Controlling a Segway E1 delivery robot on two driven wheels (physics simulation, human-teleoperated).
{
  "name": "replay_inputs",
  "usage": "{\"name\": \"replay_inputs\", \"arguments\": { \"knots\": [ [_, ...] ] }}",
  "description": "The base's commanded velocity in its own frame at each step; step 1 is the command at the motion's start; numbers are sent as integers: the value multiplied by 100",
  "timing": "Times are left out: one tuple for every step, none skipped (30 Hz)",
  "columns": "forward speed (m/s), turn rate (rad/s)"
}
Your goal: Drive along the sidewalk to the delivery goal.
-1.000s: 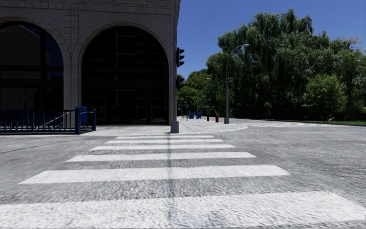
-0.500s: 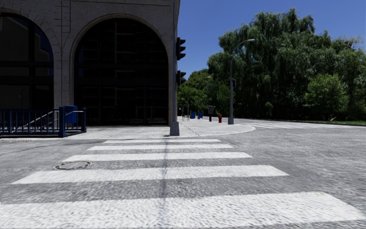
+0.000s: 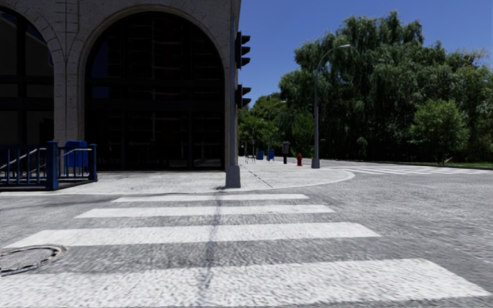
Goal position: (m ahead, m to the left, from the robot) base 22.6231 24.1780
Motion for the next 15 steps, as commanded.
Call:
{"name": "replay_inputs", "arguments": {
  "knots": [
    [200, 0],
    [200, 6],
    [200, 11],
    [200, 22],
    [200, 22],
    [200, 33],
    [200, 36],
    [200, 36],
    [200, 38],
    [200, 39],
    [200, 40],
    [200, 40],
    [200, 40],
    [200, 40],
    [200, 40]
  ]
}}
